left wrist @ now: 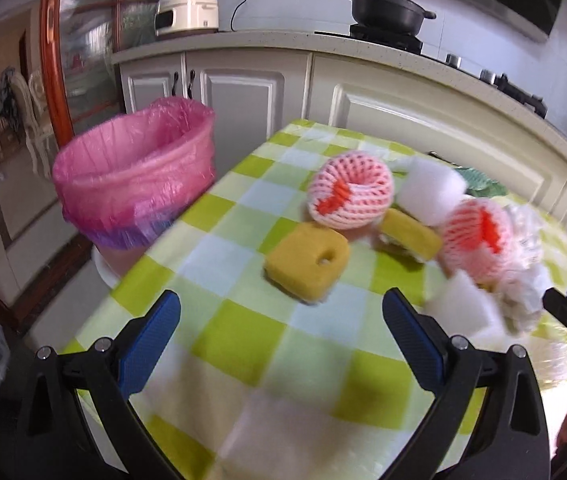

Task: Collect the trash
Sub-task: 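Grasp the yellow sponge with the left gripper while the right gripper grasps a white plastic bag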

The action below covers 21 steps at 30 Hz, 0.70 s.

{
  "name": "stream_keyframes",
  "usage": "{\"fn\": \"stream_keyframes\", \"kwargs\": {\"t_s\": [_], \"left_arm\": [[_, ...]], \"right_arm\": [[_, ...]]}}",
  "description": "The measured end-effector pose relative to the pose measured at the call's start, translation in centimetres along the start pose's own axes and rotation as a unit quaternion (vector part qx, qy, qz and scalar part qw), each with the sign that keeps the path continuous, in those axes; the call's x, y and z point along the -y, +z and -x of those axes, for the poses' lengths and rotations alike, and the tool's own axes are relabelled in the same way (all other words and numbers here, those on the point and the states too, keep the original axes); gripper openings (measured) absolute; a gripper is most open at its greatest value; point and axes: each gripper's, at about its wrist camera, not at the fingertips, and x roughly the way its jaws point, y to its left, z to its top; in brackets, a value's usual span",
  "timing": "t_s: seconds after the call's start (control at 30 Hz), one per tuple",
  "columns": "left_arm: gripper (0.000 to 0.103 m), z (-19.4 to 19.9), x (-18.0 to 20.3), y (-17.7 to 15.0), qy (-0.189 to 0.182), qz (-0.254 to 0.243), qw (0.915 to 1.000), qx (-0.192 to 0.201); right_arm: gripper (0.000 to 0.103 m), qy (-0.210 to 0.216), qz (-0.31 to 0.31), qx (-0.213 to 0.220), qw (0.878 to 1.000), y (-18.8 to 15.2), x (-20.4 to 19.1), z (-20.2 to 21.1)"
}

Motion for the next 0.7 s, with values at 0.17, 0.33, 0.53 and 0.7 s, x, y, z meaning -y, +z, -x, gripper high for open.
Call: {"fn": "stream_keyframes", "kwargs": {"t_s": [0.17, 0.33, 0.53, 0.7], "left_arm": [[0.098, -1.5, -0.2, 0.5, -0.010, 0.000, 0.9999, -0.008], [0.098, -2.5, 0.0, 0.3, -0.011, 0.002, 0.9997, -0.019], [0.098, -3.4, 0.4, 1.0, -0.009, -0.010, 0.9996, -0.026], [0.098, -5.5, 1.0, 2.0, -0.016, -0.006, 0.9990, -0.041]], "right_arm": [[0.093, -0.004, -0.002, -0.013, 1.000, -0.1, -0.1, -1.7], [0.074, 0.000, -0.013, -0.022, 1.000, 0.1, 0.1, -2.7], [0.048, 0.005, -0.027, -0.008, 1.000, -0.2, 0.6, -2.3], [0.047, 0.015, -0.032, 0.008, 0.999, -0.2, 0.7, -1.4]]}}
